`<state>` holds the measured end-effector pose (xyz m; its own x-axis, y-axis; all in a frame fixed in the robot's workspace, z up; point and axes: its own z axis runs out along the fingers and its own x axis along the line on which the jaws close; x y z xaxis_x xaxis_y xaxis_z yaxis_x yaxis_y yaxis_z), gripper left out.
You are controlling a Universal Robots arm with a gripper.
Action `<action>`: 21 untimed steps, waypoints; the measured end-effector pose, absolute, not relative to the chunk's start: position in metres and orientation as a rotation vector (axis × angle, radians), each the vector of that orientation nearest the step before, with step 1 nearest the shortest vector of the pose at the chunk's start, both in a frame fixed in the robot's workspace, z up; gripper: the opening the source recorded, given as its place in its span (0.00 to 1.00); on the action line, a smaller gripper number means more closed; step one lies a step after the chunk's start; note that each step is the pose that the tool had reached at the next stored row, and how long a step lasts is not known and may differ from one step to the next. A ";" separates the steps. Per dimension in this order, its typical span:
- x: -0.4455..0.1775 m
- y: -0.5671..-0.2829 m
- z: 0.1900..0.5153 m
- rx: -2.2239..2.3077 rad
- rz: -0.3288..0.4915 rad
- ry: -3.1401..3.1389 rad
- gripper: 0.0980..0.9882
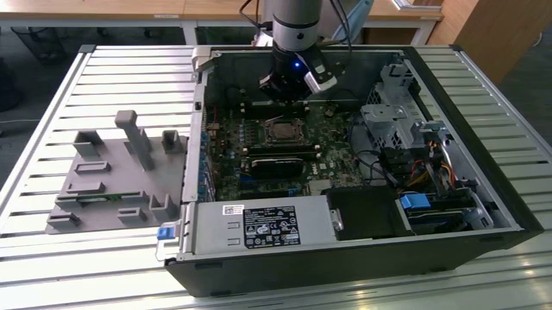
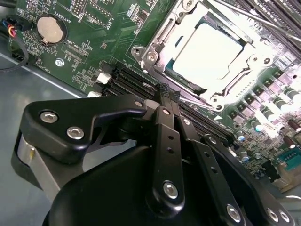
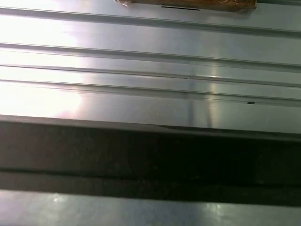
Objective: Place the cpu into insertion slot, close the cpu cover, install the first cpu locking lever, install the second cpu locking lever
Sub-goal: 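Install the first cpu locking lever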
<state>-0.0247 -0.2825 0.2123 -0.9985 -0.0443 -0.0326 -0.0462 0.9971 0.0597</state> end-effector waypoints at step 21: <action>-0.022 -0.278 0.199 -0.072 -0.014 3.111 0.01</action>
